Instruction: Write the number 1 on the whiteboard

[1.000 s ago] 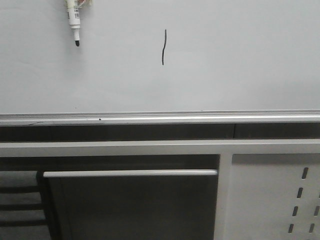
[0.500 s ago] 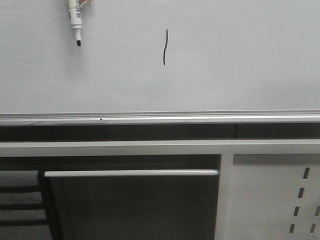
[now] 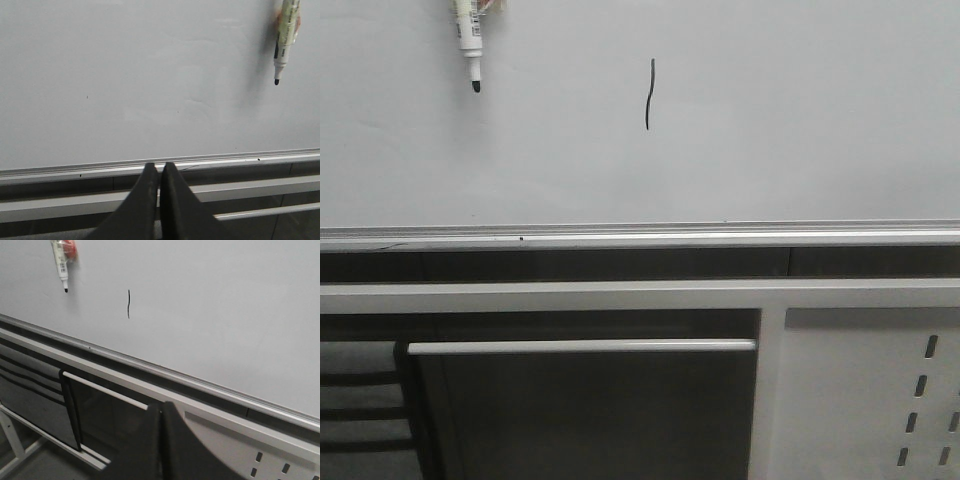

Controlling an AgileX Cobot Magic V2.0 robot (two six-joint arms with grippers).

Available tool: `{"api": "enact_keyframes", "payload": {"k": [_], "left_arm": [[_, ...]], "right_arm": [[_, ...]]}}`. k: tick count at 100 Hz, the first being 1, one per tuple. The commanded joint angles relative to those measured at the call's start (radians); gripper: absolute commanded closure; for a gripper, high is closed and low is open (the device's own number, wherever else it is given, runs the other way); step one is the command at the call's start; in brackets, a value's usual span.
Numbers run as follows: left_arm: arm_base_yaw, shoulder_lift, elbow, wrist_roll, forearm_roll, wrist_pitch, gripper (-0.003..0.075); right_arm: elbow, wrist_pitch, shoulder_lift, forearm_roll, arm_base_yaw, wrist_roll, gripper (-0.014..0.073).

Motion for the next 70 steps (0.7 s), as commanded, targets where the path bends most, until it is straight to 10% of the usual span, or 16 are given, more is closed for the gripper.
{"api": "enact_keyframes", "payload": {"k": [1, 34, 70], "left_arm": [[0.002, -0.023, 0.042, -0.011, -0.008, -0.067, 0.0741], [0.002, -0.023, 0.042, -0.011, -0.008, -0.067, 0.0741], [0.002, -0.021, 0.042, -0.011, -0.008, -0.067, 0.0741]], "right_arm": [[-0.008, -0.107, 0.026, -0.013, -0.004, 0.0, 0.0659], [0.143, -0.308, 0.028, -0.182, -0.374, 0.243, 0.0658], [0.341, -0.443, -0.017, -0.29, -0.383, 0.365, 0.0658]]}}
